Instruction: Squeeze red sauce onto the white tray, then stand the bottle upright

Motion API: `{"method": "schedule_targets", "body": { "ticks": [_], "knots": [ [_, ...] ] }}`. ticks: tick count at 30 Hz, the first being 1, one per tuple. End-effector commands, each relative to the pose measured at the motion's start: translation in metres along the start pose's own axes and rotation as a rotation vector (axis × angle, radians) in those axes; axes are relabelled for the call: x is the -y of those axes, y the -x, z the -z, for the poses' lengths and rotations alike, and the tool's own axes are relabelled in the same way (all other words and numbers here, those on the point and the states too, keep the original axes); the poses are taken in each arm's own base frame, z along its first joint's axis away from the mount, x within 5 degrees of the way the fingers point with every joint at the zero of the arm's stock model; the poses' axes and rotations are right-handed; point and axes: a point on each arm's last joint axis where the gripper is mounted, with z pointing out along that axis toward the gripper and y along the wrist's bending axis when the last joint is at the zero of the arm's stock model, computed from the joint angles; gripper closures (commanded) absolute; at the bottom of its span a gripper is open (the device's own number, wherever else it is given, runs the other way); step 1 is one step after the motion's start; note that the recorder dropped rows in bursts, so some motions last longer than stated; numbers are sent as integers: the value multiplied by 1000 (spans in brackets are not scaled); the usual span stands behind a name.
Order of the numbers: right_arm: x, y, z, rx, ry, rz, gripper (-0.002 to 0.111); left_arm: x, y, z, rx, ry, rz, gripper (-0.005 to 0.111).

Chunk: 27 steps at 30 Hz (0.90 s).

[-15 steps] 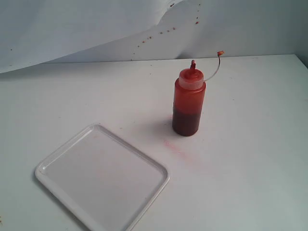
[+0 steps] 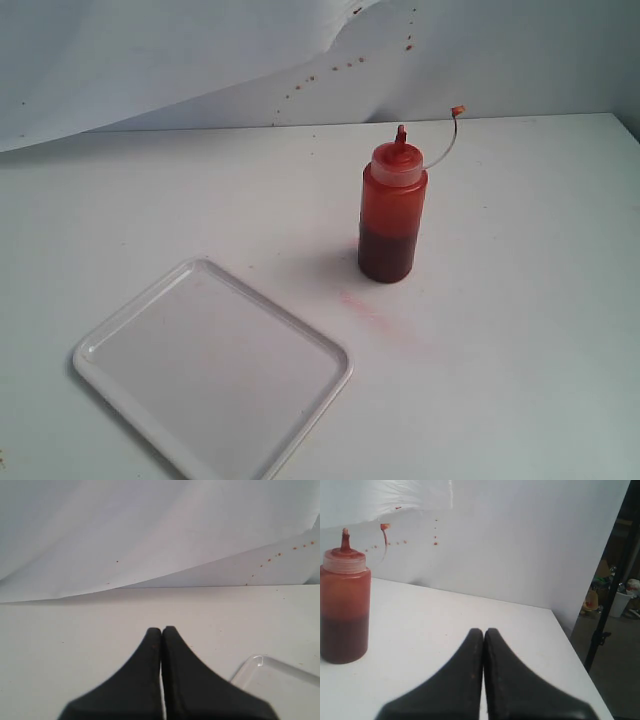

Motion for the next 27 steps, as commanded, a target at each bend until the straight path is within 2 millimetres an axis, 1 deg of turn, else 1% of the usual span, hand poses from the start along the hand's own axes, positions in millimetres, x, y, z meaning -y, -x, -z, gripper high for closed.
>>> {"method": "schedule_targets", "body": {
  "ticks": [1,9,11,13,15,18,20,22,27],
  "knots": [
    [0,-1,0,3,4,5,108,0,-1,0,3,-4,0,107],
    [0,0,0,14,2,5,108,0,-1,0,3,-4,0,107],
    [0,4,0,57,-6,5,108,0,-1,0,5,-4,0,107],
    [1,10,1,119,-17,5,108,0,-1,0,5,-4,0,107],
    [3,19,2,225,-36,2,108,0,-1,0,5,-4,0,107],
    [5,29,5,335,-54,-11,108,0,-1,0,5,-4,0,107],
    [5,30,6,350,-52,-38,108,0,-1,0,5,-4,0,107],
    [7,40,8,371,-53,-54,108,0,-1,0,5,-4,0,107],
    [14,71,19,466,-71,-55,108,0,-1,0,5,-4,0,107]
  ]
}}
